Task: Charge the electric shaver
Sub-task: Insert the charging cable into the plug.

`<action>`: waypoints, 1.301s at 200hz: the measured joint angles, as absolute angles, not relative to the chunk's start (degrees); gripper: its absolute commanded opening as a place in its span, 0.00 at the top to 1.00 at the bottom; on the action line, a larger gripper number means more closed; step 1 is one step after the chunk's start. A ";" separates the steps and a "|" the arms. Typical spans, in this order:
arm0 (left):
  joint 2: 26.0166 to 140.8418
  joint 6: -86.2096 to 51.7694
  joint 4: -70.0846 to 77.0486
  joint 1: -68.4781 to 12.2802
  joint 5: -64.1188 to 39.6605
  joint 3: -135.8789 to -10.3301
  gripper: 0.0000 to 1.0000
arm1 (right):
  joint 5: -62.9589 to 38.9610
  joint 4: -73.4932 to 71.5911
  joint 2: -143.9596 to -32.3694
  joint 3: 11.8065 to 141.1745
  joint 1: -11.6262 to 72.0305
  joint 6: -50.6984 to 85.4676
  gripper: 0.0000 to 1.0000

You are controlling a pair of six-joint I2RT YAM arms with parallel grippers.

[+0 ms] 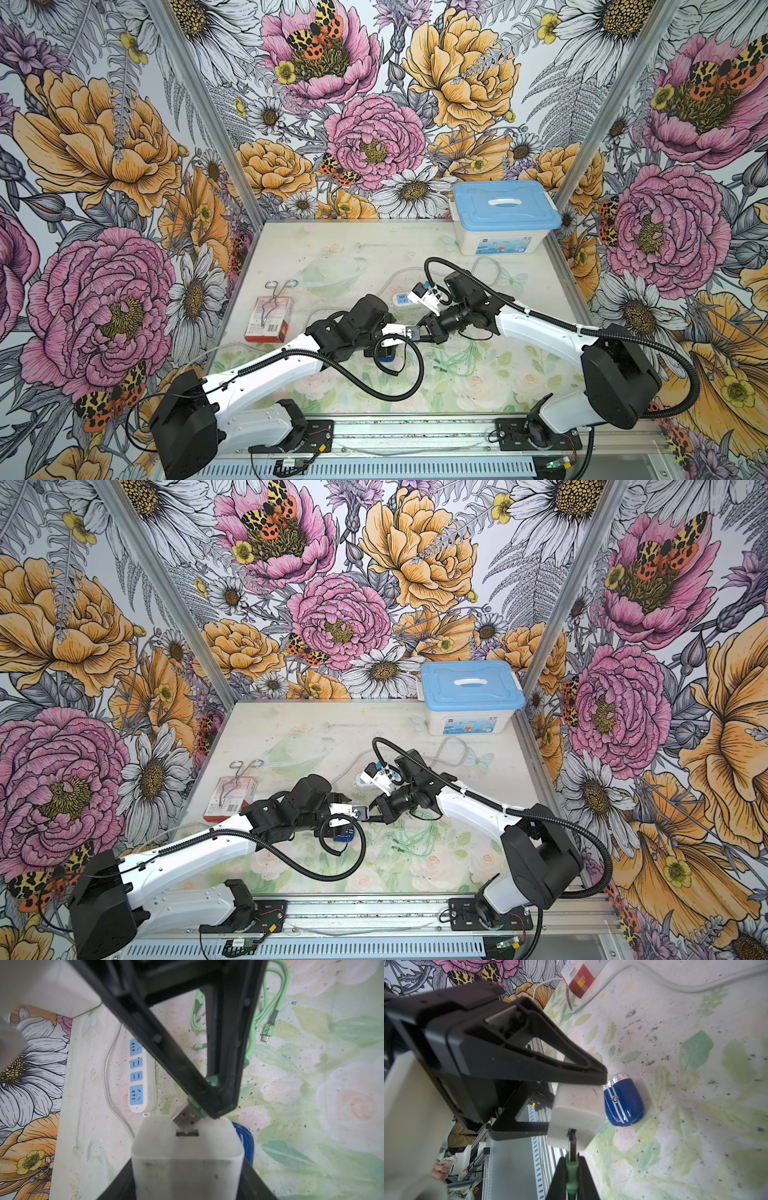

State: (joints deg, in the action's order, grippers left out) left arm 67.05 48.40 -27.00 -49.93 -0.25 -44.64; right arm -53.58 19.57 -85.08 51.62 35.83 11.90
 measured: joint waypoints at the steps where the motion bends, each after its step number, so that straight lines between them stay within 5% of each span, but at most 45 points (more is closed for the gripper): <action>1: 67.07 48.40 -27.00 -49.95 -0.25 -44.64 1.00 | -53.60 19.57 -85.10 51.62 35.83 11.90 1.00; 260: 65.69 48.82 -27.57 -50.13 1.76 -44.73 1.00 | -53.56 20.32 -86.48 53.10 36.67 10.83 1.00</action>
State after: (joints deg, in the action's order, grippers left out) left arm 65.69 48.82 -27.57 -50.13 1.76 -44.73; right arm -53.56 20.32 -86.48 53.10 36.67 10.83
